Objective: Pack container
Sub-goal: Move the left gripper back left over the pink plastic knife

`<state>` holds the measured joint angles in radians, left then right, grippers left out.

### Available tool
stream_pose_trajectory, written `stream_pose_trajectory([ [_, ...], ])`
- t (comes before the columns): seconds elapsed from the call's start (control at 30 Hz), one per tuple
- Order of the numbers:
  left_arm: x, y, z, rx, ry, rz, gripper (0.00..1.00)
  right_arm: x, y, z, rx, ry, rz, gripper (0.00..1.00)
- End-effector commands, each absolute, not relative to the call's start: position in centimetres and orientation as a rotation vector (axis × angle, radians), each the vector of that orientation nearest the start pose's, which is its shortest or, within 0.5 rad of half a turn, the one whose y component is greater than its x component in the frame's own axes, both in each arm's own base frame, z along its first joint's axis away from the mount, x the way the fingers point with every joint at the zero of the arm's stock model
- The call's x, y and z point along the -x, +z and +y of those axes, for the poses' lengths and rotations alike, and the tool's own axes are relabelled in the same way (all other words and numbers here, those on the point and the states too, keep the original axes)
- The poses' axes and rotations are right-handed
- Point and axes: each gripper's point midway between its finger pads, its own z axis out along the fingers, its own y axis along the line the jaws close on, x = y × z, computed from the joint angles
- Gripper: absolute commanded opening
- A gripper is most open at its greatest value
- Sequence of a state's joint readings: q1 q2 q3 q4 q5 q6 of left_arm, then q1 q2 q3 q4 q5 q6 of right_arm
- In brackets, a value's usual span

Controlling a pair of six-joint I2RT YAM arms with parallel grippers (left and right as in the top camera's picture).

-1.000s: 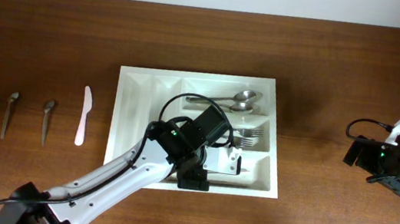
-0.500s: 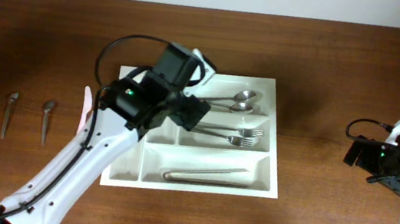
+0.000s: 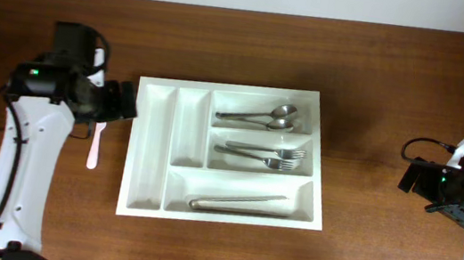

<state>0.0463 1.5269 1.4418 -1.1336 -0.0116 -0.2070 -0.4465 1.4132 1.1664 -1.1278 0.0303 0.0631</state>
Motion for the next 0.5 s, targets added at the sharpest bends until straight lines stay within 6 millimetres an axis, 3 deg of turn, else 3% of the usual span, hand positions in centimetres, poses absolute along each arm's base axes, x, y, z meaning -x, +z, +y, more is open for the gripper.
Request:
stream_pose_trajectory([
  [0.0, -33.9, 17.7, 4.2, 0.218, 0.123, 2.812, 0.99, -24.8, 13.1, -12.9, -0.754, -0.124, 2.858, 0.99],
  [0.1, -33.8, 16.6, 5.7, 0.226, 0.235, 2.849, 0.99, -24.8, 13.1, -12.9, -0.754, -0.124, 2.858, 0.99],
  [0.47, -34.3, 8.6, 7.7, 0.304, 0.241, 3.071, 0.99, -24.8, 13.1, -12.9, -0.754, -0.124, 2.858, 0.99],
])
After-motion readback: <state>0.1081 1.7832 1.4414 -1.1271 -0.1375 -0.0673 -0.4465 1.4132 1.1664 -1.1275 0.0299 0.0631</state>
